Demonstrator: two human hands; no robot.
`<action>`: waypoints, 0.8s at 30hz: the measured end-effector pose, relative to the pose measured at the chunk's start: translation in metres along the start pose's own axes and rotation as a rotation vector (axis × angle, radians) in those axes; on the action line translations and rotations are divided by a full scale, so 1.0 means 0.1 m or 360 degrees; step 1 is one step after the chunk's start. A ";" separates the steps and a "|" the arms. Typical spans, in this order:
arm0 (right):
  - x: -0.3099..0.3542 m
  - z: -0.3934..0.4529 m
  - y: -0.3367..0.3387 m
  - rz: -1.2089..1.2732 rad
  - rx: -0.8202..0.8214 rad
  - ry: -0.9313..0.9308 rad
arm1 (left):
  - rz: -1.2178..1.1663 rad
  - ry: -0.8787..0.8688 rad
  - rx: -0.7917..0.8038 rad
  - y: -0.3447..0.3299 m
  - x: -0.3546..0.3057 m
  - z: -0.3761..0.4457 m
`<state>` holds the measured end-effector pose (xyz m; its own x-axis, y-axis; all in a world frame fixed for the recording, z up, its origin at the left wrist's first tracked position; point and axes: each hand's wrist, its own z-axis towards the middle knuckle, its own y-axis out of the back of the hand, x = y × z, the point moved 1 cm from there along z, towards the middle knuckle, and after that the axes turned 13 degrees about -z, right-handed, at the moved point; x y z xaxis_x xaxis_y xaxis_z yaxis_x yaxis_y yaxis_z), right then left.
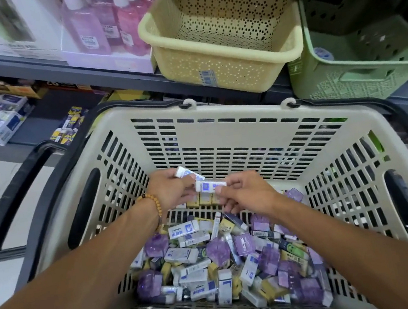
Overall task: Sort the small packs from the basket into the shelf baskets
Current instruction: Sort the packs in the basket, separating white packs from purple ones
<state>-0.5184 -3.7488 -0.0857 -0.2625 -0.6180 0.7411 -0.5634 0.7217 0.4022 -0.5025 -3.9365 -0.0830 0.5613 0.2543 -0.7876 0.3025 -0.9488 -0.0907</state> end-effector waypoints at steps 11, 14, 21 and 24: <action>-0.21 0.10 0.11 -0.0431 -0.0124 -0.0289 | 0.0308 -0.0133 0.0176 -0.02 -0.01 -0.01; -0.18 0.15 0.06 -0.0267 -0.0239 -0.0301 | 0.0374 -0.0114 0.0221 -0.04 -0.01 0.00; 0.12 0.00 0.16 0.0008 0.0131 -0.0019 | 0.0089 -0.0009 0.0405 -0.17 -0.02 0.02; 0.16 -0.05 0.32 -0.0006 0.0046 -0.0011 | 0.0478 -0.0050 0.0593 -0.14 0.07 0.05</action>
<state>-0.5368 -3.7339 -0.0584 -0.2660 -0.6228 0.7358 -0.5866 0.7103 0.3892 -0.5062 -3.9217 -0.0903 0.5562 -0.0421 -0.8300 -0.1696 -0.9834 -0.0638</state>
